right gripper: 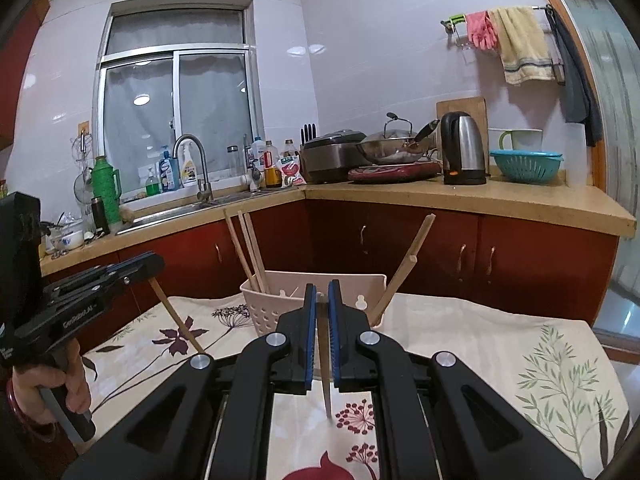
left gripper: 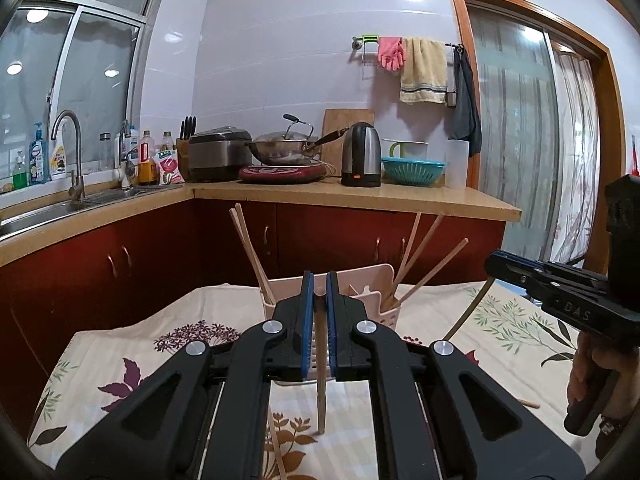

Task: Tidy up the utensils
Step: 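Lift both held chopsticks and carry them above the pink caddy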

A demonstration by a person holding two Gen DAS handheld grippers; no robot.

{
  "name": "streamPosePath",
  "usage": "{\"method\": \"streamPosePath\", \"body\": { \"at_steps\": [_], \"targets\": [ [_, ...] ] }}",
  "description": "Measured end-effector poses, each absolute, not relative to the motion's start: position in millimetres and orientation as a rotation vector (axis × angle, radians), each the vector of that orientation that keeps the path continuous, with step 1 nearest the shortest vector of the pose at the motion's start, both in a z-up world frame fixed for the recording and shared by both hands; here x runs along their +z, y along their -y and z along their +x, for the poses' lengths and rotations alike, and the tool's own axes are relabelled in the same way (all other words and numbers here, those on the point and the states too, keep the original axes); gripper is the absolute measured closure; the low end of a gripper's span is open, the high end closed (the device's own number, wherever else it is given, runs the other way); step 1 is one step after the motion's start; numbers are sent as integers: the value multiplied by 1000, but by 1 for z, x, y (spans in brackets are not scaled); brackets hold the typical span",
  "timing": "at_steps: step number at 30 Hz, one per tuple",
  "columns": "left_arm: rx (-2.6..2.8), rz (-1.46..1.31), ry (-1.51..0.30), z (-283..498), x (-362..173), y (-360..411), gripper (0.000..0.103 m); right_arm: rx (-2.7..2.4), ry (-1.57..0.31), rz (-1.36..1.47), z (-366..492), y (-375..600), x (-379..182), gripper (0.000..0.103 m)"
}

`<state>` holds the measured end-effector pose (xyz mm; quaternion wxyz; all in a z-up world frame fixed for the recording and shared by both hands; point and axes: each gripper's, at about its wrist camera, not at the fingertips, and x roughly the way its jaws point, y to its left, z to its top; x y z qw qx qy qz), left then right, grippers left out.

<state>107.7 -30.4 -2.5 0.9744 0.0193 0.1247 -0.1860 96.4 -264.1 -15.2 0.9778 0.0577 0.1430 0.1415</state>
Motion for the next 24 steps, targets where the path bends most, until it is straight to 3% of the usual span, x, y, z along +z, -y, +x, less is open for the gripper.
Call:
{"method": "streamPosePath", "body": {
  "at_steps": [10, 24],
  "targets": [
    [-375, 29, -233, 120, 7, 26, 96, 287, -271, 133, 105, 267, -7, 96],
    [-417, -11, -94, 136, 82, 24, 96, 309, -130, 141, 110, 285, 58, 96]
  ]
}}
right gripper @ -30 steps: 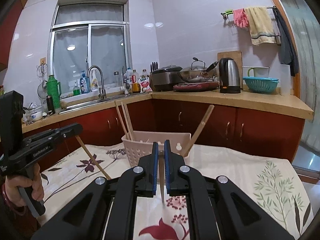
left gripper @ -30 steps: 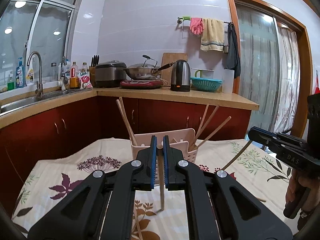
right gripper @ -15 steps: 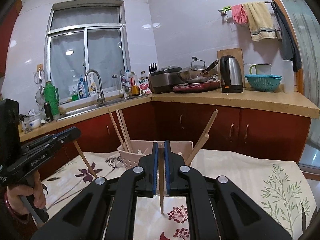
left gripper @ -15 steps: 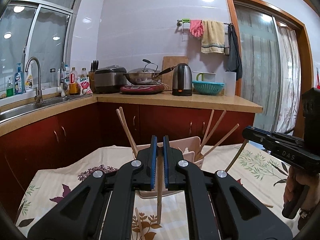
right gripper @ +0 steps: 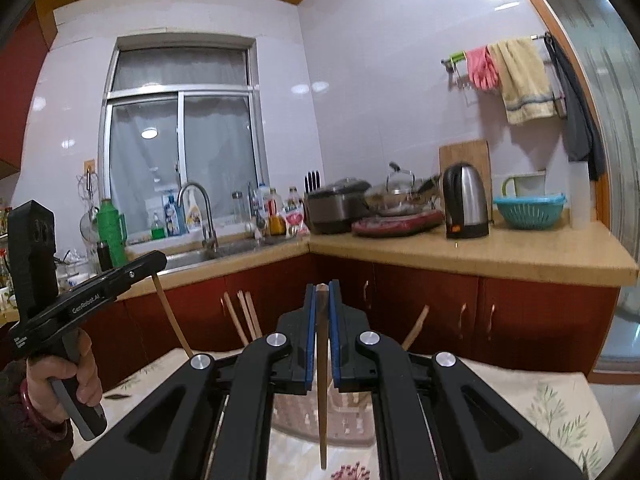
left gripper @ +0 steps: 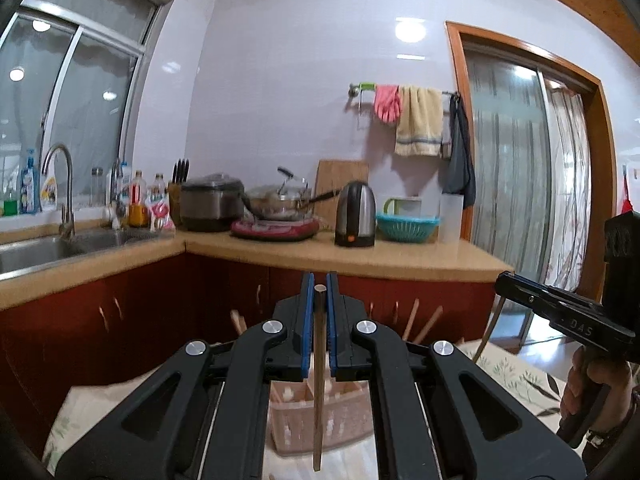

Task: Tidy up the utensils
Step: 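Lift both held chopsticks and carry them above the pink caddy, then lower the chopsticks into the caddy and open both grippers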

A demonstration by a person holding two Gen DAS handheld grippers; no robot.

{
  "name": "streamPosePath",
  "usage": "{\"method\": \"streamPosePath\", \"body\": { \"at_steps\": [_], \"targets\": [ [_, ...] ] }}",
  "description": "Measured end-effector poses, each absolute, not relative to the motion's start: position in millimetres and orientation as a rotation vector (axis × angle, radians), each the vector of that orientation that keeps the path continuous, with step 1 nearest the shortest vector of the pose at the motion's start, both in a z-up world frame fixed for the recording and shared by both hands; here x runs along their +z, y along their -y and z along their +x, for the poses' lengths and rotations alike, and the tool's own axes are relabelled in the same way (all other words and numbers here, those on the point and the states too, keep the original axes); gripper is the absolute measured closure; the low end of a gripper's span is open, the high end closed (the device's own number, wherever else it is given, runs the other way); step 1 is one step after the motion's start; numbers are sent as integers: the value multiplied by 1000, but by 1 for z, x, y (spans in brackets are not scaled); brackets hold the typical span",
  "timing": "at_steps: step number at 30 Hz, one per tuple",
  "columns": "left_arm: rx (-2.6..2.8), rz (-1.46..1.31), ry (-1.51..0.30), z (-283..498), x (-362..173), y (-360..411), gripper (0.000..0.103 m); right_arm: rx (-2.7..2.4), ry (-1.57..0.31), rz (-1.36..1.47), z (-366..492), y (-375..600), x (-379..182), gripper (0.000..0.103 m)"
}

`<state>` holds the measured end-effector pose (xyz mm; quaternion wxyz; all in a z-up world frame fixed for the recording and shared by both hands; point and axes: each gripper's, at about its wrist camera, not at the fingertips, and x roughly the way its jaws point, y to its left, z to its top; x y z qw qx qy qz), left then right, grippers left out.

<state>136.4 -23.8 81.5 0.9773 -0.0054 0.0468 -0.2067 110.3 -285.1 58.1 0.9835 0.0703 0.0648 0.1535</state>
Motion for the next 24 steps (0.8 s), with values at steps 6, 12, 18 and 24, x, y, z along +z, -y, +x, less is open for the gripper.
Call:
{"method": "streamPosePath", "body": {
  "at_steps": [6, 12, 18, 24],
  "targets": [
    [-406, 2, -22, 149, 112, 29, 96, 319, -77, 131, 129, 284, 82, 96],
    [-396, 16, 23, 171, 131, 38, 96, 324, -36, 130, 150, 281, 96, 96],
    [-381, -10, 36, 199, 128, 43, 96, 311, -25, 128, 181, 278, 95, 96],
    [-374, -37, -18, 227, 107, 47, 96, 308, -75, 143, 208, 272, 72, 96]
  ]
}}
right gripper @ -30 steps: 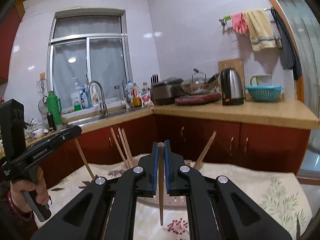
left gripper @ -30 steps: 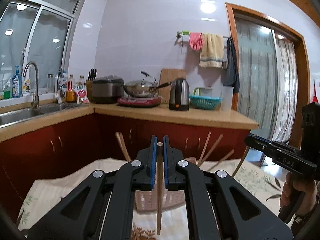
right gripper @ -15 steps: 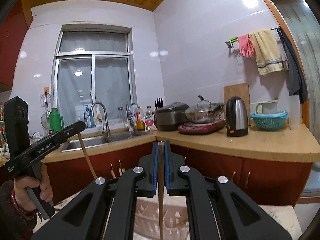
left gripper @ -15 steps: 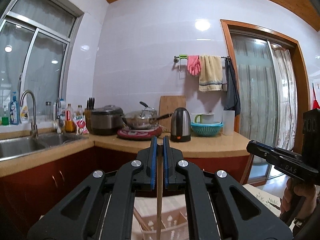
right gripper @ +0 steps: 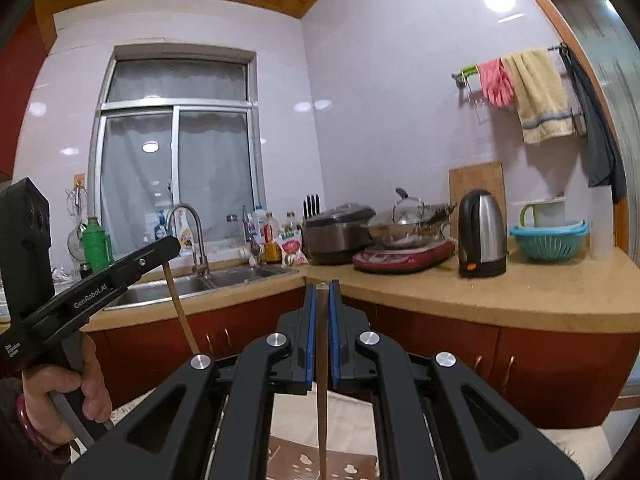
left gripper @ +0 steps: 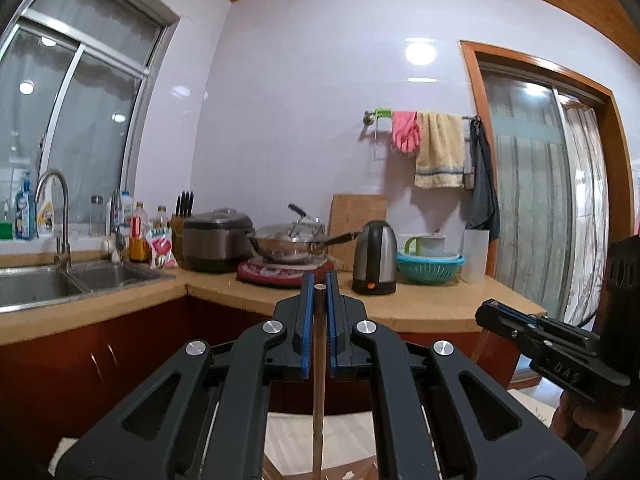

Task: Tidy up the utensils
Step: 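Lower the chopsticks into the caddy and open both grippers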

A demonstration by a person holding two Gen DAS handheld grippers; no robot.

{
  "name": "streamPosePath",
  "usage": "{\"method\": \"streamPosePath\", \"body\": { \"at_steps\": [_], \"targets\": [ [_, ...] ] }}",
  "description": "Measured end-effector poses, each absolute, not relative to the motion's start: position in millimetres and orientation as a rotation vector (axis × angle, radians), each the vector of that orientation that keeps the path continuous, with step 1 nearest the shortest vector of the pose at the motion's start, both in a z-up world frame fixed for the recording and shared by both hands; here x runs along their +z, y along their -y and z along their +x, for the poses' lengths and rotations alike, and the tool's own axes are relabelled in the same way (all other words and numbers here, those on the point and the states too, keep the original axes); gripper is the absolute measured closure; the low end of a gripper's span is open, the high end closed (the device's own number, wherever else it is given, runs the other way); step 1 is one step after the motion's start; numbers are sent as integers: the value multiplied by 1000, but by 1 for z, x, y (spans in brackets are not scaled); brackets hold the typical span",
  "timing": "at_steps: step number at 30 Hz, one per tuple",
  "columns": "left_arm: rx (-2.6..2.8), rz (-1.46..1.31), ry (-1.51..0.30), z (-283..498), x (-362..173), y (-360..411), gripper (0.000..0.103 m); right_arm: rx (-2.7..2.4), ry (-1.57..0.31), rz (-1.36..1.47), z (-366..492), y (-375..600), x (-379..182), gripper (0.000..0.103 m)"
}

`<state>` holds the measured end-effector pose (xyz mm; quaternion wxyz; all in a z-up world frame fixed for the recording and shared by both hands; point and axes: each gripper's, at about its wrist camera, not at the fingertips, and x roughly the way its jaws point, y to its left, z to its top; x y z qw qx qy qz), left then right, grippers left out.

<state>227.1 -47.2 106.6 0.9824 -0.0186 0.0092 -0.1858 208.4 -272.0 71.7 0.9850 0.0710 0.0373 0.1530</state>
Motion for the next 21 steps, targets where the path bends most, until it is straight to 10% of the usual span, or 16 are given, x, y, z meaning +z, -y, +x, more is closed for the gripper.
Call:
{"method": "streamPosePath", "body": {
  "at_steps": [14, 21],
  "targets": [
    [-344, -82, -229, 255, 22, 34, 93, 285, -238, 159, 226, 264, 10, 95],
    [-329, -76, -224, 231, 19, 27, 44, 264, -231, 179, 206, 273, 12, 61]
  ]
}}
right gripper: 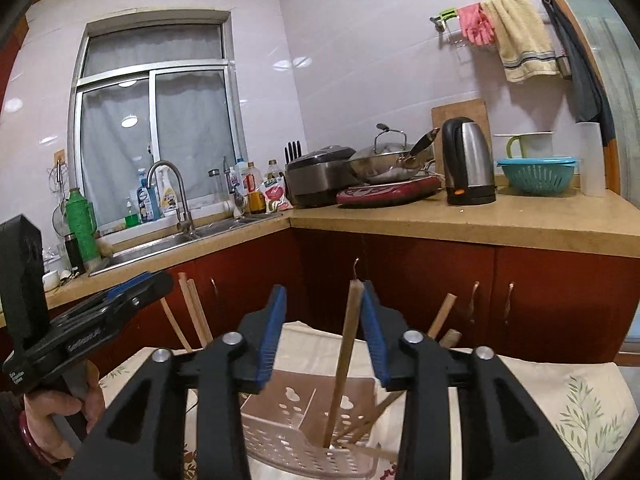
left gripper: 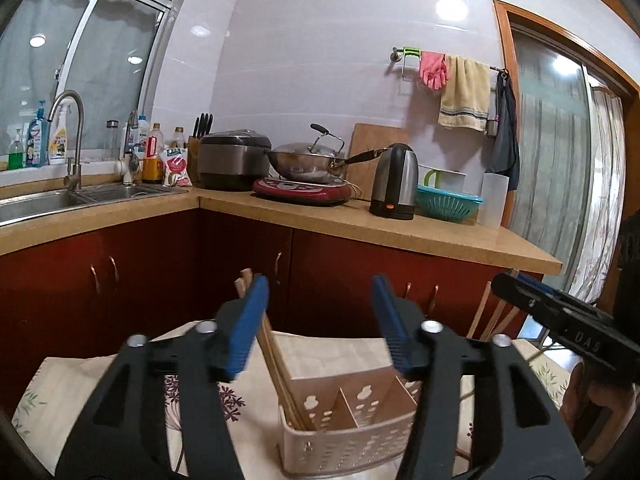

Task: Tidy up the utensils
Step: 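Lower the chopsticks into the caddy and open both grippers, then move both open grippers back toward the chopsticks on the cloth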

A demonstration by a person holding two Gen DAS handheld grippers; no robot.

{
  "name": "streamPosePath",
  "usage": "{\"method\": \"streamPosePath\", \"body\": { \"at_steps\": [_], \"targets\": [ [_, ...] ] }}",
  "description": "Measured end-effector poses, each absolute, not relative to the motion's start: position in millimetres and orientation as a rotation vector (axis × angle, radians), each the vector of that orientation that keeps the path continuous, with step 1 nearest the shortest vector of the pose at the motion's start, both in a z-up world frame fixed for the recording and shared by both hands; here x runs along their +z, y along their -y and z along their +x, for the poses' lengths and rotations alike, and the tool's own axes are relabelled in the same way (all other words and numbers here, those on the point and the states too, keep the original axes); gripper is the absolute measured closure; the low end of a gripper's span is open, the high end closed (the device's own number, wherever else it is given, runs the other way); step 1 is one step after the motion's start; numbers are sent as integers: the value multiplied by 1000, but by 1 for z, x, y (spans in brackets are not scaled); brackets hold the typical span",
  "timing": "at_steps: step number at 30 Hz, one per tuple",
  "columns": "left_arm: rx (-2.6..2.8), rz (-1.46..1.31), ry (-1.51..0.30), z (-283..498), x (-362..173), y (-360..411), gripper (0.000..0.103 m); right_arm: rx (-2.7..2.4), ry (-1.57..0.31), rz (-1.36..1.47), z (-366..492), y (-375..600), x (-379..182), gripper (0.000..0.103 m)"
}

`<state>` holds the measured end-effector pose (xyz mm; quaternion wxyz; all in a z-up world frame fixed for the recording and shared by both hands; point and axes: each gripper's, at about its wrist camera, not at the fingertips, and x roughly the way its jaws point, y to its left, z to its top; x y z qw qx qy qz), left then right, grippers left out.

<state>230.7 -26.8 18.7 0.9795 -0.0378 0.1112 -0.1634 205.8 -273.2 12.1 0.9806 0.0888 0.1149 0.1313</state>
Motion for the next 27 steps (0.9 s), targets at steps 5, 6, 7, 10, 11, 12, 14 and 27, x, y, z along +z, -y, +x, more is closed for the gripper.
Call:
{"method": "streamPosePath", "body": {
  "at_steps": [5, 6, 7, 10, 11, 12, 14, 27],
  "targets": [
    [-328, -80, -221, 201, 20, 21, 33, 250, -223, 190, 180, 283, 15, 56],
    [-326, -80, -222, 195, 19, 20, 31, 247, -223, 189, 173, 285, 15, 55],
    [-323, -80, -223, 190, 18, 19, 29, 243, -226, 189, 169, 287, 14, 55],
    [-310, -81, -246, 170, 8, 13, 26, 227, -242, 192, 150, 295, 6, 54],
    [-306, -81, -261, 162, 2, 11, 26, 222, -252, 193, 144, 297, 2, 54],
    [-301, -80, -271, 157, -2, 10, 26, 216, -269, 193, 136, 301, -5, 54],
    [-286, -77, -298, 144, -15, 6, 26, 203, -298, 188, 124, 305, -17, 54],
    [-207, -66, -487, 76, -95, -19, 25, 99, -502, 154, 50, 332, -108, 54]
  ]
}}
